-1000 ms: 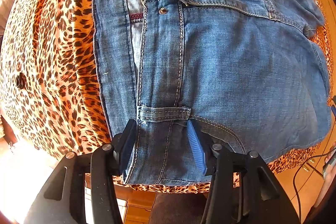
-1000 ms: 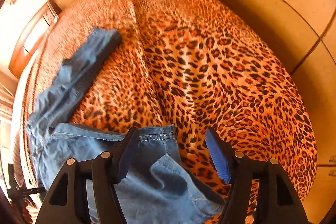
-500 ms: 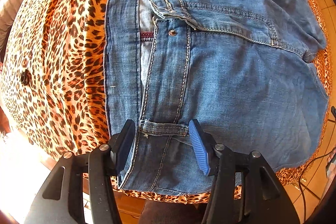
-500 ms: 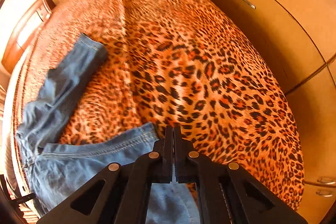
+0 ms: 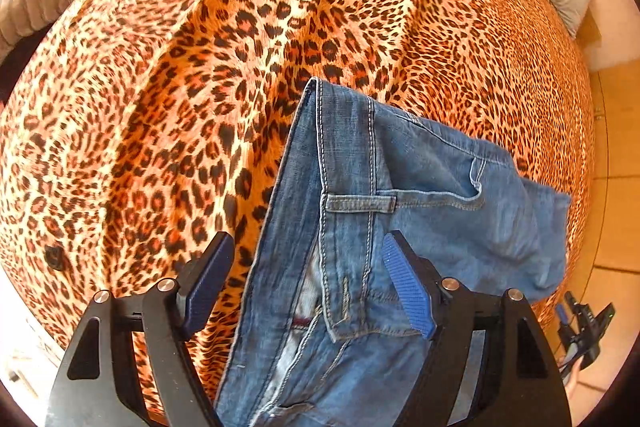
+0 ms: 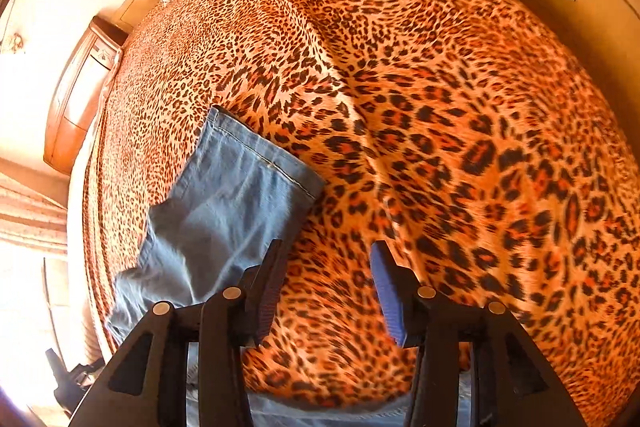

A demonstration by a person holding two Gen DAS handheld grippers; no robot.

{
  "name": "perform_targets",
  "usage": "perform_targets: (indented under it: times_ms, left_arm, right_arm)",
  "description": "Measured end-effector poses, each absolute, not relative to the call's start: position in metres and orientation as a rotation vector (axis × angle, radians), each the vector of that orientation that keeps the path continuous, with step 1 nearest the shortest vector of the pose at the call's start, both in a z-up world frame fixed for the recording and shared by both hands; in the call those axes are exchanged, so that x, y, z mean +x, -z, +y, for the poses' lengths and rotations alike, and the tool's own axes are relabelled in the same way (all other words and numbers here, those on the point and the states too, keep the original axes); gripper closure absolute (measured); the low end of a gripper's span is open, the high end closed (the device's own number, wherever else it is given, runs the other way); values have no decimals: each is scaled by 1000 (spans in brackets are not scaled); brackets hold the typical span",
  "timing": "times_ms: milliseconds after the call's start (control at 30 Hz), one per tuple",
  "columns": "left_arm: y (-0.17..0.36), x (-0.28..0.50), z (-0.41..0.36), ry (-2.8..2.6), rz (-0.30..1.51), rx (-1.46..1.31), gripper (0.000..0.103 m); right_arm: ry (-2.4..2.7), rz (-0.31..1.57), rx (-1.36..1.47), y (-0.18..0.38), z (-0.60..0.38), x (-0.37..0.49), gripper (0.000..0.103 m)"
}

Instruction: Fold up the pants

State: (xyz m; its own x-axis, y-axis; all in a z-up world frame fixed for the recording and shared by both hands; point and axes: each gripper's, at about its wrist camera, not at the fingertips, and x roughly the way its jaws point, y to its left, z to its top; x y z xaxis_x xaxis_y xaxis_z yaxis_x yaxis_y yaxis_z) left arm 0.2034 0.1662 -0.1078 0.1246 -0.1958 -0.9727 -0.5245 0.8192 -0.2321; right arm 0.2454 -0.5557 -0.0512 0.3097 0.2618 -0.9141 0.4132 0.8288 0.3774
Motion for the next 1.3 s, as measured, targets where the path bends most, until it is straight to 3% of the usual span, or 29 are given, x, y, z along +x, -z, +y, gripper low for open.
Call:
perform_targets:
  times_ms: [100, 233, 267, 300, 400, 467, 533, 600, 733, 800, 867, 1233, 1267, 1300]
  left_arm:
    - [133, 198, 163, -255, 1478, -727, 26]
    - [147, 209, 146, -320, 1506, -663, 29]
    - [148, 211, 144, -341, 1504, -635, 37]
    - [145, 212, 142, -358, 1494, -604, 41]
    - [146, 221, 140, -377, 1498, -506, 49]
    - [150, 226, 139, -382, 1513, -482, 49]
    - [148, 226, 138, -373, 1516, -473, 49]
    - [145, 228, 139, -338, 1517, -495, 49]
    - [113, 232, 160, -303, 1421, -550, 49]
    - [107, 241, 175, -311, 1405, -579, 47]
    - [110, 249, 186, -316, 1410, -636, 39]
    - [146, 247, 176, -291, 1454, -704, 34]
    - [145, 249, 170, -294, 1448, -672, 37]
    - [143, 254, 164, -299, 1435, -637, 46]
  right_arm:
    - [117, 1279, 724, 68, -549, 266, 57]
    - [125, 1310, 736, 91, -537, 291, 59]
    - [130, 1312, 709, 91, -533, 295, 82]
    - [124, 1275, 686, 83, -529, 296, 97]
    - [92, 1100, 641, 43, -527, 298, 97]
    - [154, 1215, 602, 57, -529, 304, 95]
    - [243, 1318, 560, 74, -536, 302, 80]
    - [283, 1300, 550, 73, -545, 296, 69]
    - [242, 1177, 507, 45, -543, 312, 58]
    - [164, 1186, 461, 39, -531, 334, 44]
    - [105, 1211, 402, 42, -514, 358, 44]
    - [45, 1332, 220, 87, -461, 437, 39]
    - [23, 1357, 193, 93, -456, 441, 46]
    - [10, 1378, 145, 97, -450, 443, 79]
